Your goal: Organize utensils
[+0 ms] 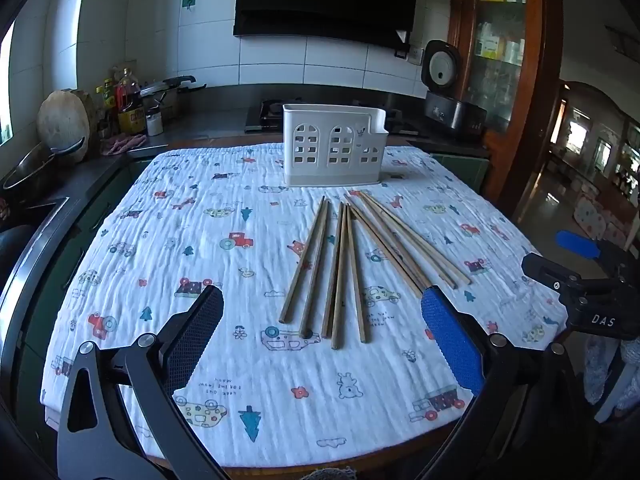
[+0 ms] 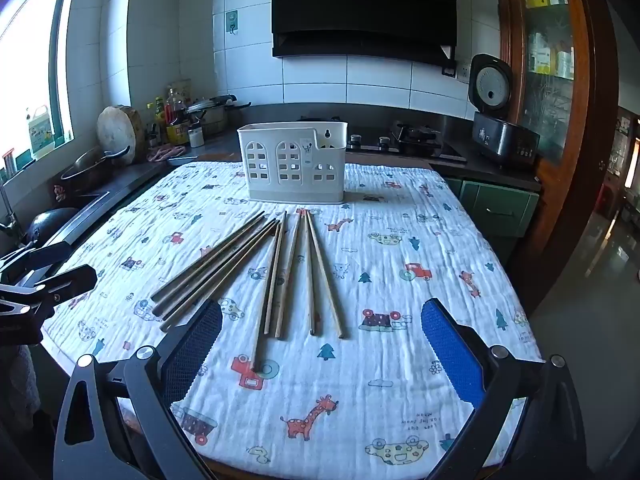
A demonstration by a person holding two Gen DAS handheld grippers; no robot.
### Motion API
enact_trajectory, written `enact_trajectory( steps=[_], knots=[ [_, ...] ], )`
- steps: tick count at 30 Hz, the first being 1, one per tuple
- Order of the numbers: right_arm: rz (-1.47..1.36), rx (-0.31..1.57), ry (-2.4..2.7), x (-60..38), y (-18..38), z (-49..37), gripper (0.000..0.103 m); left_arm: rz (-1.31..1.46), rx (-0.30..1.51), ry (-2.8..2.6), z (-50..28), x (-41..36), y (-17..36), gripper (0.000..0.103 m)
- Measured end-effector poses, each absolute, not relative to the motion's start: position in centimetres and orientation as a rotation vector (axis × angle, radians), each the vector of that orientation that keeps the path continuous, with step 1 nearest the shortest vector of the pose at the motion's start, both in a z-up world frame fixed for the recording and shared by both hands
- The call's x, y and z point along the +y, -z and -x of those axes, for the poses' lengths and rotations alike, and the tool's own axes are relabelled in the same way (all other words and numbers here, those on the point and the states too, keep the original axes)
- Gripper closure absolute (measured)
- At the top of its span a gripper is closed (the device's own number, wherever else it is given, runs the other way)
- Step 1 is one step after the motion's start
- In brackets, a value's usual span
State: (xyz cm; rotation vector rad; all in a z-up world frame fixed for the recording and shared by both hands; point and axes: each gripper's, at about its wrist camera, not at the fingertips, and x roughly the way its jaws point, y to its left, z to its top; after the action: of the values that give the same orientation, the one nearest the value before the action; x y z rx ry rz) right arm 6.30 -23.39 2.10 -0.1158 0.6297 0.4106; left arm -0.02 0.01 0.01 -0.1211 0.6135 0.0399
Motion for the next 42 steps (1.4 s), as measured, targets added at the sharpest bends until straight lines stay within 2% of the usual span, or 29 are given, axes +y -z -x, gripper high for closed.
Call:
enact_trajectory(
  steps=[42],
  knots=[
    [0.138,0.634,-0.417,-22.71,-2.03,-6.32,0.006,0.11,0.647,-0.038,-0.45,-0.48,0.82,0.005]
  ],
)
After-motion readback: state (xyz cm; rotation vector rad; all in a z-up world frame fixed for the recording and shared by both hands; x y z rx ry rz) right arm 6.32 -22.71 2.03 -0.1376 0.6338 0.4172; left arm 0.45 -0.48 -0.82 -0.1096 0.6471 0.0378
